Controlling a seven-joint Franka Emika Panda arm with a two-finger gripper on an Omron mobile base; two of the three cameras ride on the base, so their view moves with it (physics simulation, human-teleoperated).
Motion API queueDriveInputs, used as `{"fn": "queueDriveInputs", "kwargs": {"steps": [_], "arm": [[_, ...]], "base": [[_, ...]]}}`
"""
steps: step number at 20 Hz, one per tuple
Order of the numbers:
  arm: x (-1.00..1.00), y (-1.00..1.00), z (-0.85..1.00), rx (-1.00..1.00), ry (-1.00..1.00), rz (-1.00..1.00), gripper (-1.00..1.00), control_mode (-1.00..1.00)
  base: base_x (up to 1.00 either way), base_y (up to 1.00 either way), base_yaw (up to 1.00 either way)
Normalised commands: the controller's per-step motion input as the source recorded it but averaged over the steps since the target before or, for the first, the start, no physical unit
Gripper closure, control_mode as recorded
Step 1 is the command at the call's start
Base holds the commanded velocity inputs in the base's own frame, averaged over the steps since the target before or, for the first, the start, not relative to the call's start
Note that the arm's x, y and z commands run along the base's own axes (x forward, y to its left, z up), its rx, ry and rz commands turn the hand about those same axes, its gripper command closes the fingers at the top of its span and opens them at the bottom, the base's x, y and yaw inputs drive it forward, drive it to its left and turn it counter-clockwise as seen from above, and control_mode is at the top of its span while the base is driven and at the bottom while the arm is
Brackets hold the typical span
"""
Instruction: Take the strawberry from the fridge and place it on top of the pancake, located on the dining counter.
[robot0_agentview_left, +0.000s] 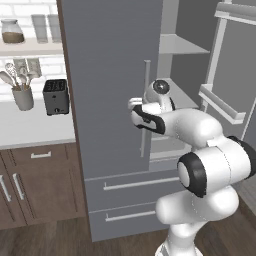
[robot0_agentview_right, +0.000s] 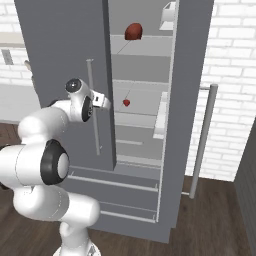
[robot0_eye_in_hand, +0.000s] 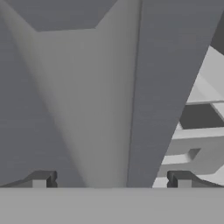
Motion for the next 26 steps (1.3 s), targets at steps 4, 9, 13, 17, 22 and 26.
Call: {"fn": "queueDriveInputs", "kwargs": {"steps": [4, 9, 13, 17, 22, 26], "arm": [[0.35, 0.12, -0.22, 0.00, 0.00, 0.00, 1.00, -1.00], [0.34, 0.13, -0.20, 0.00, 0.00, 0.00, 1.00, -1.00], [0.17, 0.37, -0.18, 0.00, 0.00, 0.00, 1.00, -1.00], [-0.85, 0.93, 0.00, 0.01, 0.00, 0.06, 1.00, -1.00], [-1.00, 1.00, 0.00, 0.00, 0.00, 0.06, 1.00, -1.00], [-1.00, 1.00, -0.01, 0.00, 0.00, 0.01, 1.00, -1.00]], "base": [[0.00, 0.00, 0.00], [0.00, 0.00, 0.00], [0.00, 0.00, 0.00], [0.00, 0.00, 0.00], [0.00, 0.00, 0.00], [0.00, 0.00, 0.00]]}}
